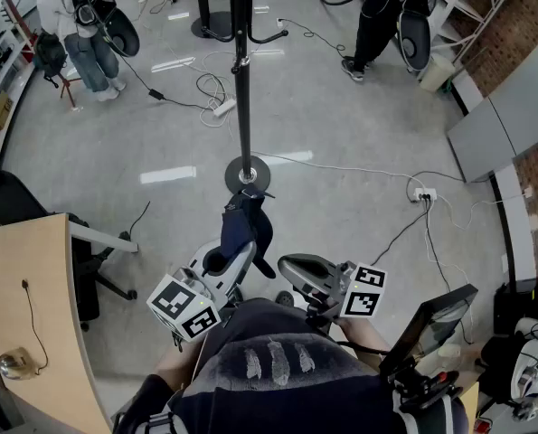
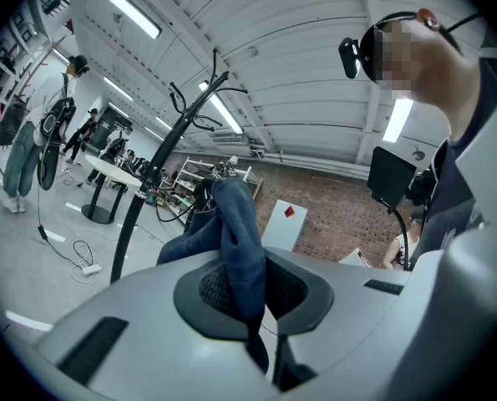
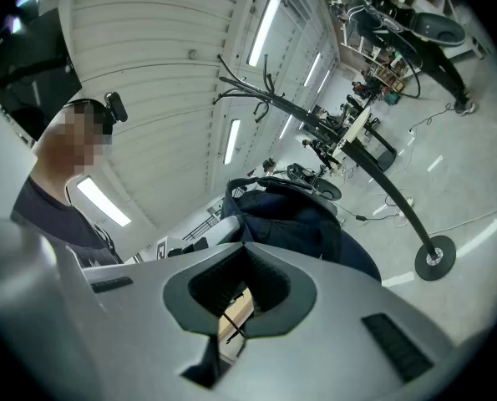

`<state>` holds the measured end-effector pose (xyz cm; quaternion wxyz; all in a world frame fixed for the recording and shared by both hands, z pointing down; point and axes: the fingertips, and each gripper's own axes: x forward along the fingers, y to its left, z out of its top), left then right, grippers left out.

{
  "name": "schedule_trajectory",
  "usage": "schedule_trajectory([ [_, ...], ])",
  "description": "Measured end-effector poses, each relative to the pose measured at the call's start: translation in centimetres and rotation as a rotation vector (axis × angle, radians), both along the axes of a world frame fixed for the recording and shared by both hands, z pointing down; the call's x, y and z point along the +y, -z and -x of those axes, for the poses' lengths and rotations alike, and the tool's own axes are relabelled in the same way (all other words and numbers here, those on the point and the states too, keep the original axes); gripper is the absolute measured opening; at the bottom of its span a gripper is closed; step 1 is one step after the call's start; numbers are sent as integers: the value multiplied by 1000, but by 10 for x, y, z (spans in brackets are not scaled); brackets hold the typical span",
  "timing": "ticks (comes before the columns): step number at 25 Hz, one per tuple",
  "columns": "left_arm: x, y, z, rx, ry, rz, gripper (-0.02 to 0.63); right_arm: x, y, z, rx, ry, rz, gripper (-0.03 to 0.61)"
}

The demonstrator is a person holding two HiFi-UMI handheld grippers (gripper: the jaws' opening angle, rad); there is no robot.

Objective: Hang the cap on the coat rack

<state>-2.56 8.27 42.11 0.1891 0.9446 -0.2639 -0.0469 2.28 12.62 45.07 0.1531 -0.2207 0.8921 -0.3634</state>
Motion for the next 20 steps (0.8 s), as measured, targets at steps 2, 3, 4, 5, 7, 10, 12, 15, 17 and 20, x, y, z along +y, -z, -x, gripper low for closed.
schedule_trajectory([
  [2,12,4,-7,9,2,9,37,12,-1,-9,-13,-6,19,3],
  [3,18,5,-12,12,5,15,37,18,-2,-14,-17,-7,28,3],
  [4,25,6,-19,12,8,21,37,24,-2,-21,-19,-4,34,3],
  [5,31,6,-26,8,12,28,37,29,-1,-29,-20,1,38,3],
  [7,40,4,-39,-7,28,37,37,38,0,-45,-26,16,37,3],
  [10,42,0,-46,-22,78,46,37,43,-3,-60,-36,41,35,3],
  [12,42,-1,-44,-25,112,51,37,46,-7,-63,-39,57,46,3],
  [15,46,-4,-37,-45,144,58,37,50,-12,-56,-39,95,59,3],
  [17,49,-9,-32,-52,156,66,37,52,-13,-49,-44,115,61,3],
  [20,48,-11,-27,-43,164,77,37,48,-8,-44,-81,124,60,3],
])
